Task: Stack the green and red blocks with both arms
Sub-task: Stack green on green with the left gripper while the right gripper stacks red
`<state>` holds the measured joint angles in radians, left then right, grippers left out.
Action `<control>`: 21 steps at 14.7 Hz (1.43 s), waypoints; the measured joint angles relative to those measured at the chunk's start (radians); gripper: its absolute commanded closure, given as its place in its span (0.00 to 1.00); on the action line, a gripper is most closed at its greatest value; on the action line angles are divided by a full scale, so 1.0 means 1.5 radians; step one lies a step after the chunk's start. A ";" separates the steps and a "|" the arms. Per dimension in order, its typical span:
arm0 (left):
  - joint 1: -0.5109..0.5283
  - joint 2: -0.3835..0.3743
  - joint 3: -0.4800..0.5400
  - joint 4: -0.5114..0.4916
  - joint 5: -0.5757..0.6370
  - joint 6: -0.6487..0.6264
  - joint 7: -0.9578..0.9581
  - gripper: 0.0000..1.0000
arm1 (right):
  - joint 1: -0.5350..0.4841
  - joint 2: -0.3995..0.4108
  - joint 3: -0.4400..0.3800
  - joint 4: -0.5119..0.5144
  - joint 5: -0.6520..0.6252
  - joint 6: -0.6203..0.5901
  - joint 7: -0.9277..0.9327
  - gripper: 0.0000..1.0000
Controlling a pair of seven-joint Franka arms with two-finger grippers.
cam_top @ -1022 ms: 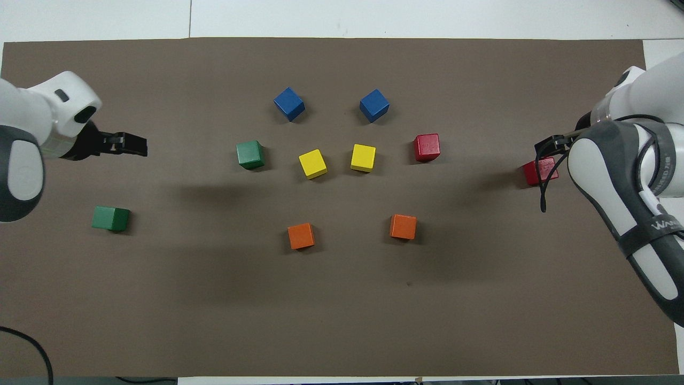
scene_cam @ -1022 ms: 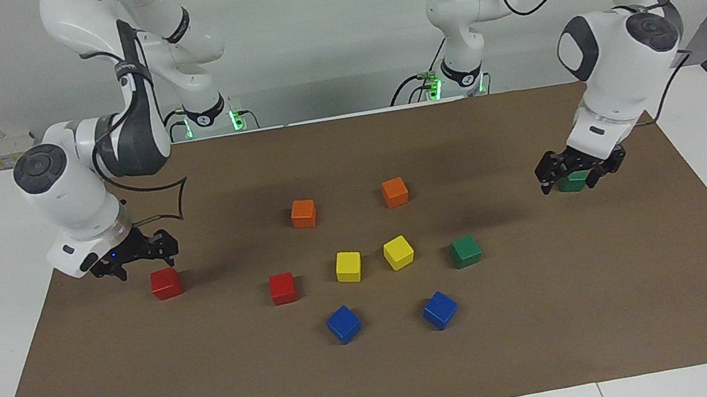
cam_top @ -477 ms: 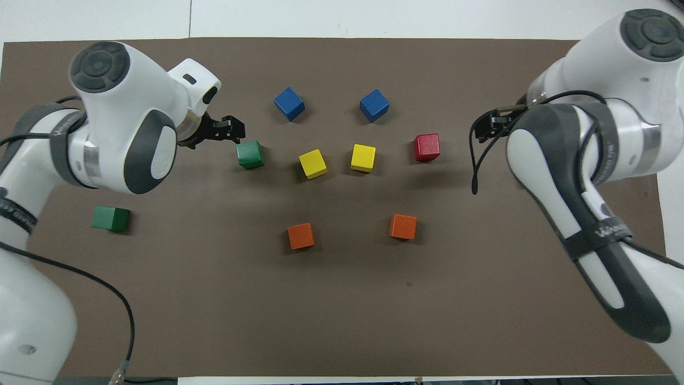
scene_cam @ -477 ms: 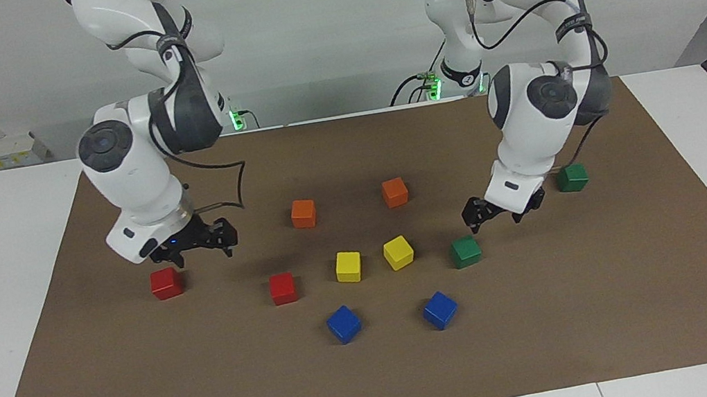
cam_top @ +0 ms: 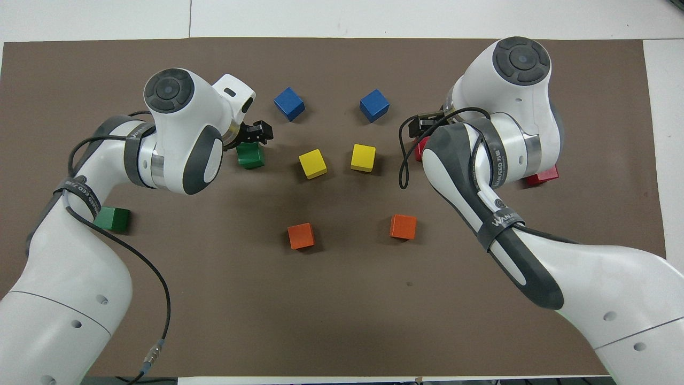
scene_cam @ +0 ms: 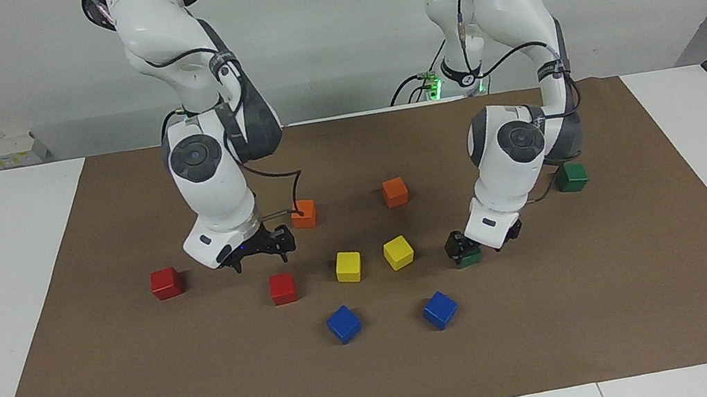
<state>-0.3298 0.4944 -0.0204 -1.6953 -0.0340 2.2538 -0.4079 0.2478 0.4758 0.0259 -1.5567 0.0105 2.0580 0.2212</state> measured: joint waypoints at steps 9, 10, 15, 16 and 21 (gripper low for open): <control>-0.020 -0.008 0.003 -0.067 0.003 0.078 -0.025 0.57 | 0.004 0.052 0.000 0.006 0.000 0.058 0.030 0.00; -0.020 -0.009 0.004 -0.068 0.003 0.077 -0.025 0.66 | 0.005 0.055 0.000 0.004 0.000 0.062 0.030 0.00; -0.021 -0.017 0.005 -0.071 0.024 0.056 -0.025 1.00 | 0.011 0.060 0.001 -0.020 0.000 0.079 0.031 0.01; -0.021 -0.017 0.005 -0.071 0.025 0.055 -0.025 1.00 | 0.011 0.060 0.001 -0.026 0.000 0.079 0.031 0.18; -0.020 -0.023 0.008 -0.039 0.025 0.000 -0.025 1.00 | 0.011 0.058 -0.001 -0.031 0.000 0.061 0.031 1.00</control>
<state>-0.3600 0.4601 -0.0088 -1.7543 0.0033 2.2541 -0.4460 0.2648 0.5620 0.0241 -1.6039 0.0106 2.1490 0.2675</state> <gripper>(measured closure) 0.445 0.423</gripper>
